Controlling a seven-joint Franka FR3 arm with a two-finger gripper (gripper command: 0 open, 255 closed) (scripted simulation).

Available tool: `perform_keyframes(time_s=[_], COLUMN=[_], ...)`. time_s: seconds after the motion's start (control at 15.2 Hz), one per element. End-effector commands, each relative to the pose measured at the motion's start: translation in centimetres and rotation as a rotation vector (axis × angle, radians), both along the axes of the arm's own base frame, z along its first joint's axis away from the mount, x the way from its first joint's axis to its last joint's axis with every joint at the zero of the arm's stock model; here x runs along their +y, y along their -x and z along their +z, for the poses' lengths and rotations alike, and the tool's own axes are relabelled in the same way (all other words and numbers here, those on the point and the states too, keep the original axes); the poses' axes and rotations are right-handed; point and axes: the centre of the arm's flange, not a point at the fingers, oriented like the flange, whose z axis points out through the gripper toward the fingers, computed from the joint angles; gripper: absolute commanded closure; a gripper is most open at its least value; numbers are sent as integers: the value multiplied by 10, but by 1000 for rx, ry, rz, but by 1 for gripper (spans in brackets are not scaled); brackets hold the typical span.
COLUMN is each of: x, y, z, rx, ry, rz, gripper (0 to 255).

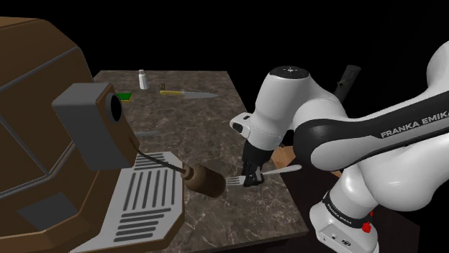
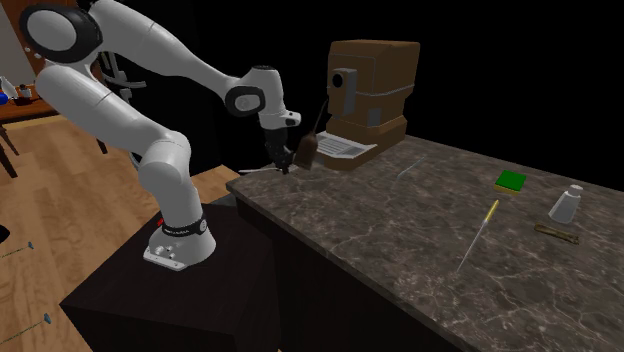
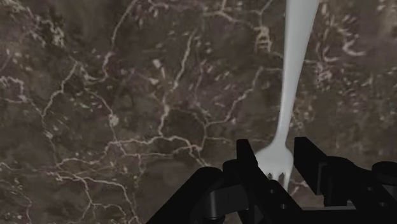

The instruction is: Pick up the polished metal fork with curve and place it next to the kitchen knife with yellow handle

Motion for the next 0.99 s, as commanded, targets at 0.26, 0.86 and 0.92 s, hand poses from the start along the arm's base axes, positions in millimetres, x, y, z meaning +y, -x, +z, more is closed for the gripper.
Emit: perform_keyframes(time_s=[0.26,0.86,0.92], x=[0,0,0], y=[1,1,1], z=[32,80,85], rx=[0,0,0], ry=[0,0,0], rz=[0,0,0], gripper=[255,255,255])
